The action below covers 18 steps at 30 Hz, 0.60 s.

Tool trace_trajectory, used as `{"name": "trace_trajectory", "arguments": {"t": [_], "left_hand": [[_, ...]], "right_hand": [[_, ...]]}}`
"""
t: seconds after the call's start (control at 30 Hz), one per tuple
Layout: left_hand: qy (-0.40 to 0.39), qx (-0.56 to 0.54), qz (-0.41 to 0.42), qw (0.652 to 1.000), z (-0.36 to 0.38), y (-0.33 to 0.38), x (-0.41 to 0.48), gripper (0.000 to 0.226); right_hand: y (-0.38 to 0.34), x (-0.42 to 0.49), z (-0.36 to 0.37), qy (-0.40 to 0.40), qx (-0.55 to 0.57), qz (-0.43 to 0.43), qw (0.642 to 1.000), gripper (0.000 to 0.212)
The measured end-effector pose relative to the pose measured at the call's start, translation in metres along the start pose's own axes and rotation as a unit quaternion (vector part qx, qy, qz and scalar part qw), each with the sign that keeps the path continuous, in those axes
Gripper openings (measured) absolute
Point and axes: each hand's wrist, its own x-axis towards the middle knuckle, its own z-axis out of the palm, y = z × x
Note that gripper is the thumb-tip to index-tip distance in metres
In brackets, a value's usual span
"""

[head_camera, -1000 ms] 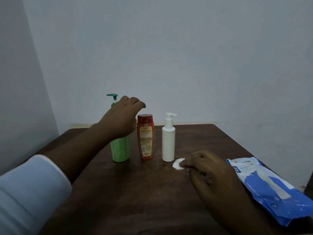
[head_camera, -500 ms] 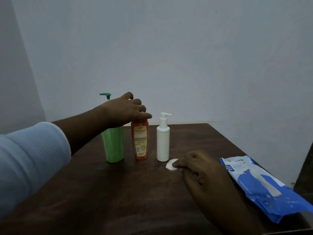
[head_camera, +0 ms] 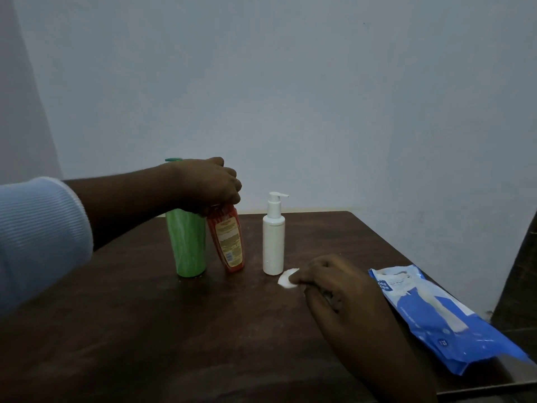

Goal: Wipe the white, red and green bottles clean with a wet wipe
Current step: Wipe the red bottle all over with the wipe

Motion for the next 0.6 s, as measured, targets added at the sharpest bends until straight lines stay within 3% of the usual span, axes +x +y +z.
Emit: {"name": "trace_trajectory", "arguments": {"t": [0.17,0.33,0.43,0.6], "left_hand": [[-0.013,-0.086,-0.01,0.996,-0.009,0.007,-0.028,0.06],[0.086,-0.266,-0.081,0.957,0.008,0.049,-0.07,0.069],[0.133,-0.425,-0.134,0.885,0.029,0.099,-0.093,0.066],[0.189,-0.641,-0.227,0.708,0.057,0.196,-0.108,0.06]], "right_hand": [[0.003,0.0,-0.001,0.008,-0.01,0.012,1.0,0.026],[0.005,-0.001,-0.008,0.029,-0.013,0.008,0.999,0.026],[-0.002,-0.002,-0.009,0.039,-0.002,0.003,0.999,0.027],[-0.014,-0.002,-0.001,0.033,0.006,-0.005,0.999,0.027]]}}
